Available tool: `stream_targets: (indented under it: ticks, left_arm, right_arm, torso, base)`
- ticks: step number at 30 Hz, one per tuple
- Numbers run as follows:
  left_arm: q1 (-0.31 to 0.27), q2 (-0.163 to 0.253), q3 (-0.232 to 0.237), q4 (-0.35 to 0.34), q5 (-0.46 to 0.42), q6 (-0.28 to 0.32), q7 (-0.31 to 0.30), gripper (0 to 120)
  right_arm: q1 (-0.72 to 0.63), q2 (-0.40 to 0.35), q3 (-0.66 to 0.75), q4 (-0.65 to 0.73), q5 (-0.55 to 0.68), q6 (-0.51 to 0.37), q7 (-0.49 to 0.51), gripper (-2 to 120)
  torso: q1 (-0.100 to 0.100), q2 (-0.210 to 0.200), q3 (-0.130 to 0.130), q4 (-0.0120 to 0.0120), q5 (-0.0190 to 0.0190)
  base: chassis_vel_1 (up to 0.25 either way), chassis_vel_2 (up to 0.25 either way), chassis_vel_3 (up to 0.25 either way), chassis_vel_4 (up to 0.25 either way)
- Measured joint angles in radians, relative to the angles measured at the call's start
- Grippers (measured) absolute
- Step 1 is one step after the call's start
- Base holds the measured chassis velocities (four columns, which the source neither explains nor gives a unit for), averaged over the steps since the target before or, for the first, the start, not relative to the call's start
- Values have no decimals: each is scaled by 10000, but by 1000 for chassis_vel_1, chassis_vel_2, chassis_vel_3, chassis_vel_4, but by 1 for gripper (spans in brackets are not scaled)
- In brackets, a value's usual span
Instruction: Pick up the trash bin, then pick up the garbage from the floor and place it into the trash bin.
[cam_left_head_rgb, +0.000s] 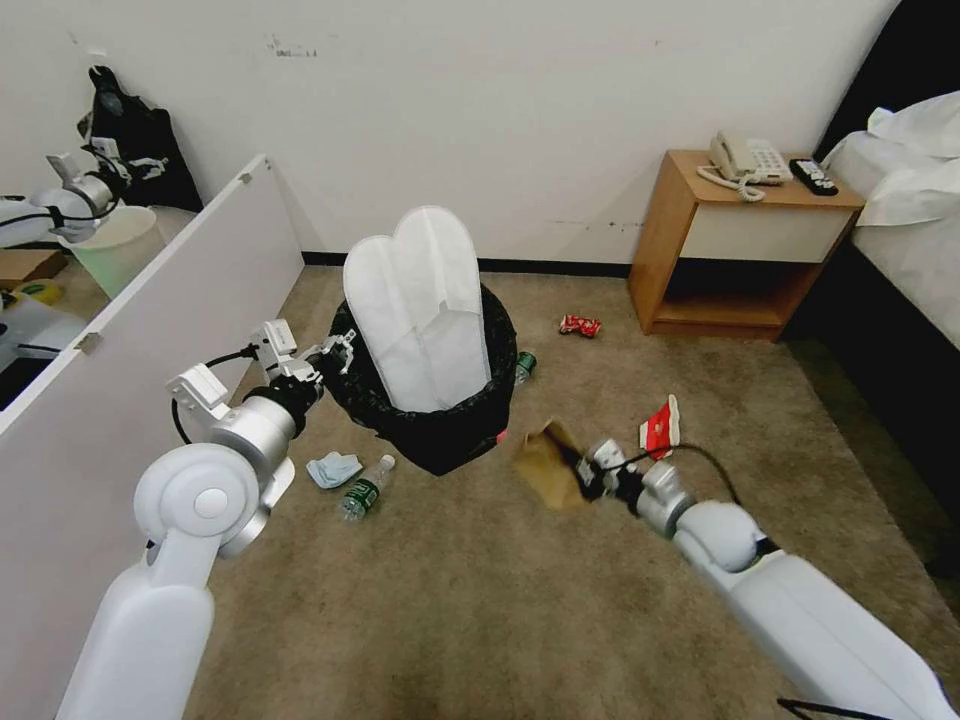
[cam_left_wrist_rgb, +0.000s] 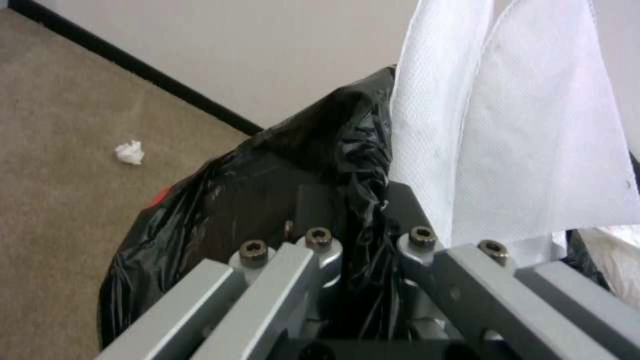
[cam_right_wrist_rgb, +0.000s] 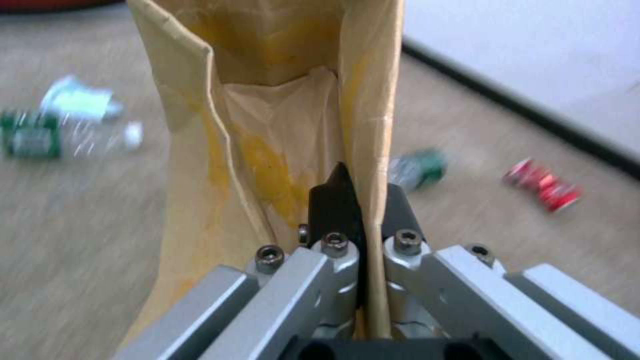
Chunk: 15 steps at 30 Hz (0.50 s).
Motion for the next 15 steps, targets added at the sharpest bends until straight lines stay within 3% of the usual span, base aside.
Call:
stream_targets:
  ticks: [8, 15]
  left_arm:
    - [-126, 140, 151, 163, -179, 83, -95, 4]
    - [-104, 238, 95, 190, -267, 117, -153, 4]
  right_arm:
    - [-131, -115, 1232, 1482, 539, 552, -87, 0]
    - [34, -149, 1412, 2659, 1201, 710, -17, 0]
  torso:
    - [0, 0, -1, 1, -1]
    - [0, 0, 0, 2, -2]
  base:
    - [0, 0, 0, 0]
    - [0, 0, 0, 0]
